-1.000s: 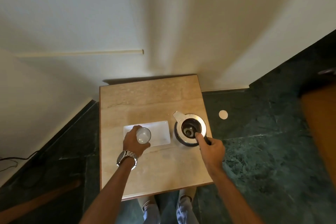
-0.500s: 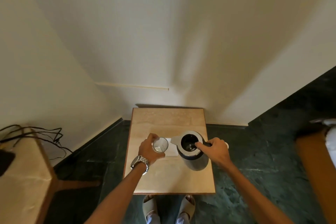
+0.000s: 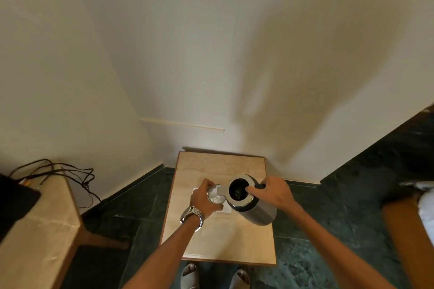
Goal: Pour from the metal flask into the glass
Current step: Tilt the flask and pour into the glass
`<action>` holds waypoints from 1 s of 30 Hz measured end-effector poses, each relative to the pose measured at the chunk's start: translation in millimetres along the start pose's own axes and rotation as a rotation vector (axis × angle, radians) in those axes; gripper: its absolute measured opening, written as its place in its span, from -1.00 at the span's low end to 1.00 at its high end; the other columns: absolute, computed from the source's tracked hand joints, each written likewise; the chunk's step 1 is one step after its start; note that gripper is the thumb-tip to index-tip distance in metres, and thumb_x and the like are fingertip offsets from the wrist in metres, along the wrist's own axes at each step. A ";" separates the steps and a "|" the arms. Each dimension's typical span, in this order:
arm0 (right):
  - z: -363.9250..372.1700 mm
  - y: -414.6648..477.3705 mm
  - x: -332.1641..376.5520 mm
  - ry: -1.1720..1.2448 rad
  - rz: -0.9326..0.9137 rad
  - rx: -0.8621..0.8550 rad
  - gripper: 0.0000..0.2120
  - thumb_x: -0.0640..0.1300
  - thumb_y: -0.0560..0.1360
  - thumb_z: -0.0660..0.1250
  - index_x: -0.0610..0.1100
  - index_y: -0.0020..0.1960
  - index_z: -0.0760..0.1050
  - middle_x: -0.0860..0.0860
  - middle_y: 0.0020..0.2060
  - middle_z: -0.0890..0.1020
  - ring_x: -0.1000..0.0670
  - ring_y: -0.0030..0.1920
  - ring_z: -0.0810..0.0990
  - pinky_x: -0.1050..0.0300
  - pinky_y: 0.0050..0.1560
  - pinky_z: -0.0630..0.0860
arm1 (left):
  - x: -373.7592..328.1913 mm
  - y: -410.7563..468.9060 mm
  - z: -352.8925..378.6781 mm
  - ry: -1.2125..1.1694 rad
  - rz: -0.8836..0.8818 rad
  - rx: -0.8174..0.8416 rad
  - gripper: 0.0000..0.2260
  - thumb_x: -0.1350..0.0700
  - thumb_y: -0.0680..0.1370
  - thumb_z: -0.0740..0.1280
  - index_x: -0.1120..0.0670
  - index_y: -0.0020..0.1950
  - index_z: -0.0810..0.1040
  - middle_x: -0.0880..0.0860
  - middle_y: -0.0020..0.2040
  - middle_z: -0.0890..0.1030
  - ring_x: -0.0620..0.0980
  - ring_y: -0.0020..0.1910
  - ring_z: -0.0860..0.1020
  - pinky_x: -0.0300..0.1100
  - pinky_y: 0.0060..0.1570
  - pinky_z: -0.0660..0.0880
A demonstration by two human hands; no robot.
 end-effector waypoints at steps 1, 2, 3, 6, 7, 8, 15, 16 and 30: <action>-0.1 0.1 1.2 -0.014 -0.006 0.004 -0.43 0.45 0.30 0.35 -0.10 -0.35 0.59 0.02 -0.46 0.62 0.03 -0.42 0.60 0.24 -0.41 0.47 | 0.2 -0.6 -0.9 -0.003 0.000 0.000 -0.37 0.13 0.22 0.67 0.04 0.20 0.47 0.03 0.08 0.66 0.10 0.01 0.66 -0.03 0.01 0.68; -0.5 0.3 2.0 -0.031 -0.007 0.006 -0.44 0.45 0.30 0.36 -0.07 -0.33 0.57 0.04 -0.45 0.62 0.05 -0.40 0.60 0.25 -0.39 0.49 | 0.0 -1.1 -1.4 -0.002 0.001 -0.001 -0.37 0.13 0.22 0.67 0.04 0.20 0.46 0.04 0.08 0.66 0.11 0.01 0.66 -0.03 0.02 0.68; -0.8 0.6 2.3 -0.047 -0.011 0.008 -0.45 0.46 0.29 0.35 -0.06 -0.31 0.56 0.06 -0.44 0.61 0.07 -0.39 0.60 0.26 -0.38 0.49 | -0.2 -1.6 -2.1 0.000 0.005 -0.002 -0.37 0.13 0.23 0.67 0.05 0.20 0.46 0.05 0.09 0.66 0.11 0.02 0.65 -0.03 0.03 0.68; 0.3 0.1 4.8 -0.097 -0.030 0.011 -0.44 0.49 0.30 0.33 -0.04 -0.31 0.54 0.08 -0.44 0.59 0.08 -0.38 0.58 0.27 -0.37 0.47 | 0.3 -2.9 -4.9 0.016 0.022 -0.002 -0.37 0.13 0.24 0.66 0.06 0.22 0.46 0.07 0.10 0.66 0.12 0.04 0.65 -0.01 0.06 0.67; 1.1 0.5 5.3 -0.107 -0.043 0.009 -0.44 0.49 0.31 0.32 -0.04 -0.32 0.53 0.08 -0.45 0.58 0.08 -0.40 0.57 0.28 -0.38 0.45 | 0.6 -2.9 -5.4 0.027 0.026 0.004 -0.37 0.13 0.25 0.66 0.06 0.22 0.45 0.07 0.11 0.65 0.12 0.04 0.65 -0.02 0.06 0.67; 1.2 1.3 5.8 -0.110 -0.051 0.008 -0.44 0.49 0.31 0.32 -0.03 -0.35 0.51 0.08 -0.46 0.57 0.09 -0.41 0.56 0.29 -0.39 0.42 | 0.6 -3.0 -6.1 0.036 0.029 0.010 -0.36 0.13 0.25 0.66 0.06 0.23 0.45 0.07 0.12 0.65 0.12 0.04 0.65 -0.02 0.07 0.67; 6.4 5.4 6.4 -0.180 -0.098 0.008 -0.43 0.53 0.31 0.24 0.00 -0.35 0.46 0.09 -0.45 0.58 0.10 -0.41 0.54 0.26 -0.38 0.45 | 3.4 -2.1 -8.2 0.097 0.017 0.031 -0.34 0.08 0.26 0.66 0.03 0.26 0.42 0.07 0.14 0.64 0.12 0.05 0.66 -0.02 0.07 0.67; 6.8 6.4 7.4 -0.199 -0.107 0.012 -0.41 0.54 0.31 0.22 -0.01 -0.34 0.47 0.06 -0.43 0.60 0.09 -0.40 0.54 0.22 -0.34 0.49 | 4.2 -1.7 -8.2 0.103 0.014 0.032 -0.34 0.08 0.26 0.66 0.03 0.26 0.42 0.07 0.14 0.64 0.11 0.06 0.66 -0.02 0.06 0.68; 2.8 14.7 25.8 -0.385 -0.207 0.150 -0.47 0.45 0.44 0.22 -0.04 -0.20 0.44 0.07 -0.35 0.57 0.11 -0.40 0.49 0.30 -0.36 0.38 | 12.5 -2.8 -1.4 0.119 -0.008 0.054 -0.37 0.06 0.26 0.66 0.01 0.23 0.44 0.04 0.10 0.66 0.09 0.01 0.65 -0.07 0.02 0.67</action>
Point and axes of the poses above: each hand's wrist, its own y-axis towards the middle knuckle, its own z-axis out of the palm, x = y × z, the point moved 1 cm from there along y, towards the middle knuckle
